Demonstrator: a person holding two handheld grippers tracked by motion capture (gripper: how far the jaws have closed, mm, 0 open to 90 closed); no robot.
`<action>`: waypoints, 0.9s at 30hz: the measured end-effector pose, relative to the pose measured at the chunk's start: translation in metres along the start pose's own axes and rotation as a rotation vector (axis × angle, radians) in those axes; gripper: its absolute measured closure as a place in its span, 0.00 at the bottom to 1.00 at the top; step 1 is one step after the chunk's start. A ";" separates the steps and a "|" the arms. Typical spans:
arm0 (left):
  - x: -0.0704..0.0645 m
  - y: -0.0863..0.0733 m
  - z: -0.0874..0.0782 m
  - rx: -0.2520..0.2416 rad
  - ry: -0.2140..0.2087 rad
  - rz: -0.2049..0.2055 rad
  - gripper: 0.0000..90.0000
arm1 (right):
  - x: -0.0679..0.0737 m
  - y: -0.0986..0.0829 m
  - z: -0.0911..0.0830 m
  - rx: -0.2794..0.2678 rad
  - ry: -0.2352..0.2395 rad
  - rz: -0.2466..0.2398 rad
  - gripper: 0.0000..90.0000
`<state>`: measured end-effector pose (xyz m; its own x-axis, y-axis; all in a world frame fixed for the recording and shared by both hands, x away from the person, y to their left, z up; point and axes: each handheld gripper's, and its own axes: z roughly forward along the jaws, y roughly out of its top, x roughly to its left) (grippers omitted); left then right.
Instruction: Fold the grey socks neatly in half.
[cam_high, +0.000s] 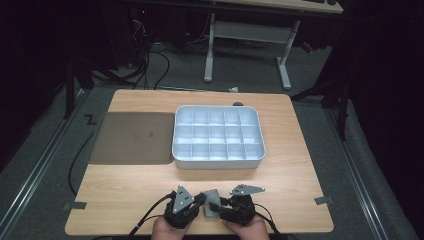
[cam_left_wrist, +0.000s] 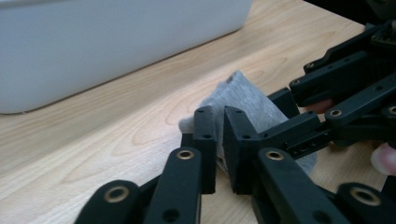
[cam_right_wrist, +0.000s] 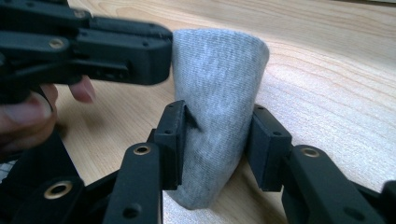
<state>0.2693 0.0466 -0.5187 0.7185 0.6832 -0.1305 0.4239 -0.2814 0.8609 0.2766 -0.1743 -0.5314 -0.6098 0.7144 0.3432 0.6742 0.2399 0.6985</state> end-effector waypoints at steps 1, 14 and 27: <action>0.001 0.001 -0.001 -0.004 0.002 -0.002 0.91 | 0.000 0.000 0.000 0.003 0.004 -0.001 0.69; 0.059 -0.009 -0.062 -0.040 0.203 0.018 0.62 | 0.004 0.002 -0.001 0.017 0.016 -0.074 0.80; 0.077 -0.029 -0.067 -0.053 0.146 -0.090 0.49 | 0.002 0.014 -0.009 0.035 -0.115 -0.125 0.80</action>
<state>0.2756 0.1524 -0.5205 0.5897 0.7956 -0.1389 0.4508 -0.1815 0.8740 0.2807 -0.1756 -0.5150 -0.6399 0.7472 0.1796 0.6110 0.3530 0.7086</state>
